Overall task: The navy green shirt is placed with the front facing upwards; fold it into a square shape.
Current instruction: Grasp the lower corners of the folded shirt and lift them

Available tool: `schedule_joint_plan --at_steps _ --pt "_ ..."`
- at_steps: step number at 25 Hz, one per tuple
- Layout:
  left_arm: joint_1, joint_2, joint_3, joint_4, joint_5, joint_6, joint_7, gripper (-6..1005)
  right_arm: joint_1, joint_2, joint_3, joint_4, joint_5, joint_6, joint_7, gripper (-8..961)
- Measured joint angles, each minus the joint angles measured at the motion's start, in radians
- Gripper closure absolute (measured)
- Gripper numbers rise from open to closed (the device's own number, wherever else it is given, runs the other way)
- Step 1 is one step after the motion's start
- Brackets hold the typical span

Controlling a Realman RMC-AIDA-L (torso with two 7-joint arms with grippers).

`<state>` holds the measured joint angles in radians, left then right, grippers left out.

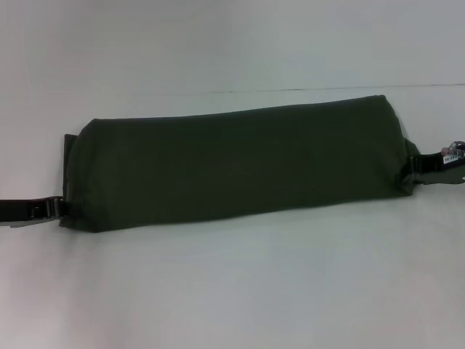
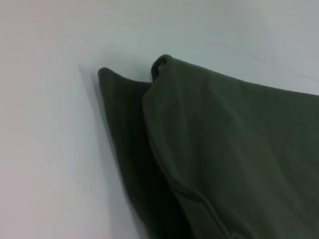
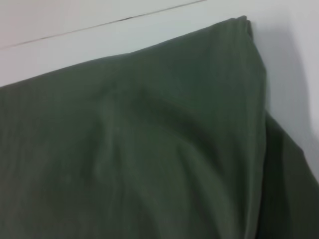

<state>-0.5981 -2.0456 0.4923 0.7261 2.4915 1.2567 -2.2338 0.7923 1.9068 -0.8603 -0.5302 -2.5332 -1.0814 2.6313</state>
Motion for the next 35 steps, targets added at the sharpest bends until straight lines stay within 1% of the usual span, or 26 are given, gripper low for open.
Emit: schedule_joint_plan --at_steps 4,8,9,15,16,17,19,20,21,24,27,31,35 --pt "-0.006 0.009 0.002 0.007 0.016 0.038 -0.003 993 -0.010 -0.002 0.004 -0.028 -0.001 -0.075 -0.020 902" --pt "-0.008 0.012 0.000 0.023 0.040 0.079 -0.008 993 -0.027 -0.004 0.005 -0.050 0.002 -0.163 -0.042 914" --pt "-0.008 0.016 -0.002 0.050 0.072 0.137 -0.021 993 -0.030 -0.005 0.005 -0.051 0.003 -0.186 -0.050 917" --pt "0.003 0.032 -0.006 0.120 0.104 0.276 -0.050 992 -0.048 -0.004 0.006 -0.052 0.000 -0.354 -0.111 918" --pt "0.004 0.036 -0.008 0.131 0.112 0.313 -0.053 992 -0.051 -0.001 0.006 -0.052 0.000 -0.383 -0.125 918" --pt "0.005 0.039 -0.011 0.137 0.122 0.339 -0.054 992 -0.060 0.004 0.002 -0.053 0.000 -0.441 -0.152 918" --pt "0.004 0.044 -0.021 0.148 0.149 0.400 -0.056 992 -0.064 0.007 0.000 -0.053 0.000 -0.464 -0.163 917" --pt "0.003 0.046 -0.026 0.152 0.164 0.428 -0.057 992 -0.077 0.014 -0.004 -0.052 -0.001 -0.513 -0.189 917" --pt "0.001 0.047 -0.033 0.155 0.183 0.461 -0.058 992 -0.077 0.014 -0.004 -0.052 -0.001 -0.513 -0.189 917" --pt "0.002 0.048 -0.041 0.161 0.213 0.511 -0.059 992 -0.101 0.022 -0.009 -0.059 -0.003 -0.565 -0.221 914" --pt "0.007 0.049 -0.057 0.167 0.264 0.549 -0.059 992 -0.114 0.029 -0.025 -0.059 -0.016 -0.584 -0.250 903" --pt "0.012 0.055 -0.100 0.186 0.308 0.593 -0.056 993 -0.117 0.044 -0.031 -0.062 -0.046 -0.600 -0.273 889" --pt "0.019 0.060 -0.121 0.201 0.342 0.630 -0.048 993 -0.109 0.047 -0.032 -0.063 -0.057 -0.614 -0.281 876"
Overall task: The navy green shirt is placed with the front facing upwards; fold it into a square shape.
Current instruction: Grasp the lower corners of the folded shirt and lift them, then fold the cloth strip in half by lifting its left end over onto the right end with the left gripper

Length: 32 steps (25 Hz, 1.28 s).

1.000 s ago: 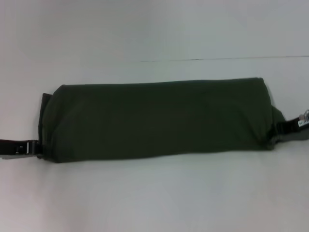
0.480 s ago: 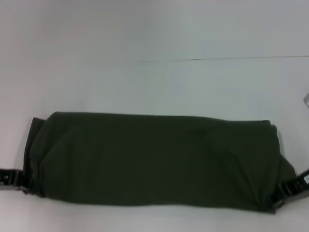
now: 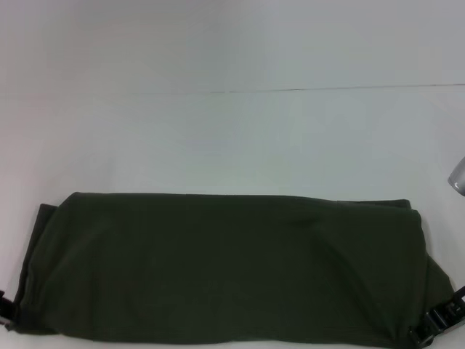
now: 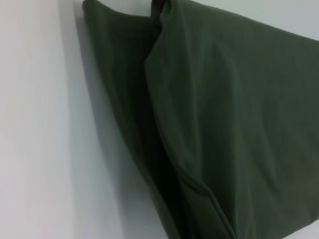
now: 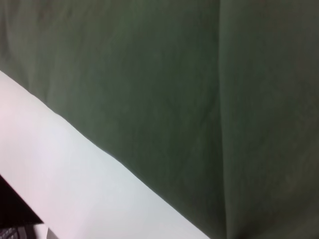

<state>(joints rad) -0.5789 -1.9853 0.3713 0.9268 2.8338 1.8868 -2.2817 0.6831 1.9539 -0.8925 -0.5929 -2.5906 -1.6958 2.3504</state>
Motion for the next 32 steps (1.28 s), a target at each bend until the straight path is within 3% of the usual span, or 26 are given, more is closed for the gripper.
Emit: schedule_joint_plan --at_steps 12,17,18,23,27,32 --pt "0.002 0.000 -0.002 0.001 0.008 -0.020 0.005 992 0.022 -0.001 -0.004 -0.012 -0.011 -0.048 -0.009 834" --pt "-0.001 0.000 -0.002 -0.001 0.004 -0.032 0.005 992 0.014 -0.022 0.027 -0.063 -0.012 -0.086 -0.002 817" --pt "-0.001 0.000 -0.002 -0.002 0.003 -0.034 0.005 993 0.014 -0.022 0.027 -0.063 -0.012 -0.086 -0.002 782" --pt "-0.002 0.002 -0.010 -0.003 0.003 -0.037 0.001 993 0.008 -0.065 0.072 -0.107 -0.011 -0.134 -0.011 610" --pt "-0.003 0.002 -0.012 -0.003 0.008 -0.037 -0.004 991 -0.002 -0.097 0.143 -0.173 -0.012 -0.181 -0.023 403" --pt "-0.009 0.009 -0.028 -0.002 0.009 -0.037 -0.019 988 -0.004 -0.104 0.293 -0.260 0.000 -0.247 -0.077 205"
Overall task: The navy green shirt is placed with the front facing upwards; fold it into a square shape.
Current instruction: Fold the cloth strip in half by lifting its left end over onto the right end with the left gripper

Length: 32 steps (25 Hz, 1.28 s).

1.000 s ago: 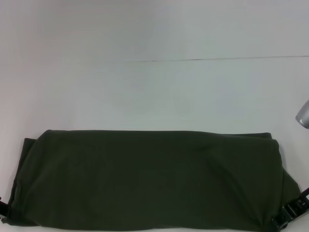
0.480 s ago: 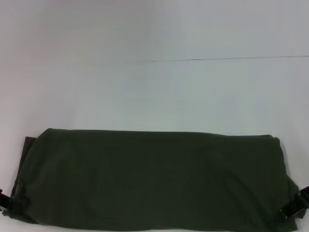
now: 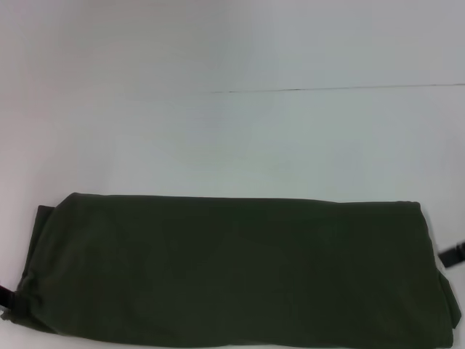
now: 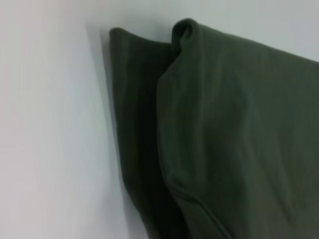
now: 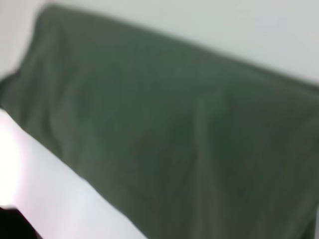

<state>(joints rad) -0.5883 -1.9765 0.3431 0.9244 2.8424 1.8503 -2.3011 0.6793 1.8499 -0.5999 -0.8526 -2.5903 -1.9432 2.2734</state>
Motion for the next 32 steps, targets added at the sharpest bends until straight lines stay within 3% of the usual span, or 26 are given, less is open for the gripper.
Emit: schedule_joint_plan --at_steps 4,8,12,16,20,26,29,32 --pt "0.000 0.005 -0.035 -0.004 -0.004 0.000 -0.009 985 0.003 0.008 0.075 0.029 0.117 0.001 -0.109 171" --pt "0.002 0.006 -0.047 -0.007 -0.003 -0.001 -0.026 983 -0.008 0.034 0.082 0.120 0.320 0.014 -0.289 174" --pt "0.018 -0.003 -0.041 -0.007 0.002 -0.014 -0.052 980 -0.017 0.085 0.080 0.204 0.450 0.084 -0.491 176" --pt "0.032 -0.011 -0.037 -0.007 0.011 -0.043 -0.089 978 -0.020 0.159 0.079 0.219 0.469 0.163 -0.639 176" --pt "0.033 -0.010 -0.041 -0.006 0.014 -0.054 -0.111 916 -0.019 0.208 0.069 0.223 0.470 0.212 -0.710 171" --pt "0.028 -0.009 -0.045 -0.005 0.005 -0.047 -0.111 856 -0.015 0.223 0.076 0.262 0.490 0.234 -0.782 171" --pt "0.026 -0.005 -0.104 0.037 -0.029 -0.057 -0.112 843 -0.014 0.224 0.075 0.289 0.508 0.250 -0.816 171" --pt "0.038 0.009 -0.182 0.068 -0.189 -0.048 -0.057 737 -0.013 0.226 0.071 0.324 0.520 0.280 -0.854 171"
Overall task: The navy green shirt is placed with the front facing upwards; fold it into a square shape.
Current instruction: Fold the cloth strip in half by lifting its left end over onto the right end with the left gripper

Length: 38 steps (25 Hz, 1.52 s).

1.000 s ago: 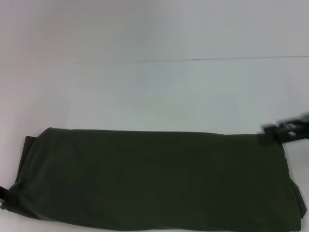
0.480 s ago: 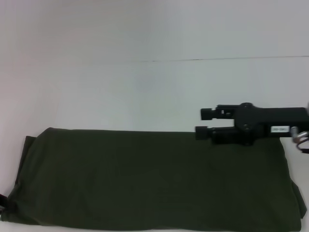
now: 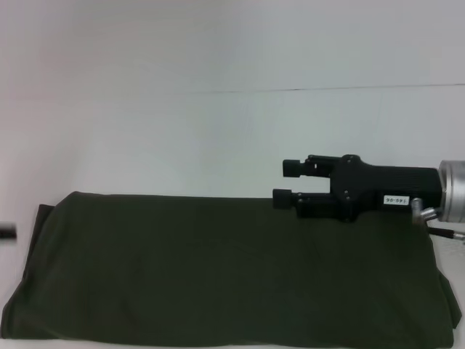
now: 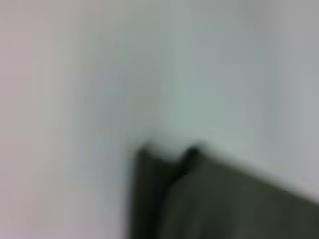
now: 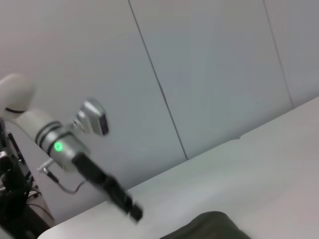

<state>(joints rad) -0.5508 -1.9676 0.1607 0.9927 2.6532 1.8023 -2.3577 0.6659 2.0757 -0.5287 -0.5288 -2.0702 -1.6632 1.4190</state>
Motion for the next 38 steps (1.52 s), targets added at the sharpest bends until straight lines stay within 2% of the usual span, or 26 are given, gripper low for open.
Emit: schedule_joint_plan --at_steps 5,9,13,16,24,38 --pt "0.002 0.011 0.007 -0.091 -0.154 0.034 0.064 540 0.002 0.011 -0.001 0.036 0.002 0.053 -0.042 172" --pt "-0.027 0.009 0.097 -0.191 -0.157 0.019 0.076 357 0.002 0.013 0.000 0.064 0.002 0.067 -0.069 171" --pt "-0.038 0.004 0.192 -0.232 -0.138 -0.047 0.051 181 0.002 0.013 0.001 0.073 0.002 0.078 -0.073 170" --pt "-0.036 0.002 0.224 -0.234 -0.114 -0.087 0.033 142 0.002 0.013 0.003 0.074 0.003 0.080 -0.073 169" --pt "-0.031 -0.004 0.234 -0.234 -0.047 -0.180 0.003 38 0.001 0.013 0.007 0.075 0.002 0.082 -0.066 170" --pt "-0.046 0.009 0.229 -0.199 0.019 -0.247 -0.023 43 0.000 0.013 0.007 0.075 0.023 0.086 -0.066 170"
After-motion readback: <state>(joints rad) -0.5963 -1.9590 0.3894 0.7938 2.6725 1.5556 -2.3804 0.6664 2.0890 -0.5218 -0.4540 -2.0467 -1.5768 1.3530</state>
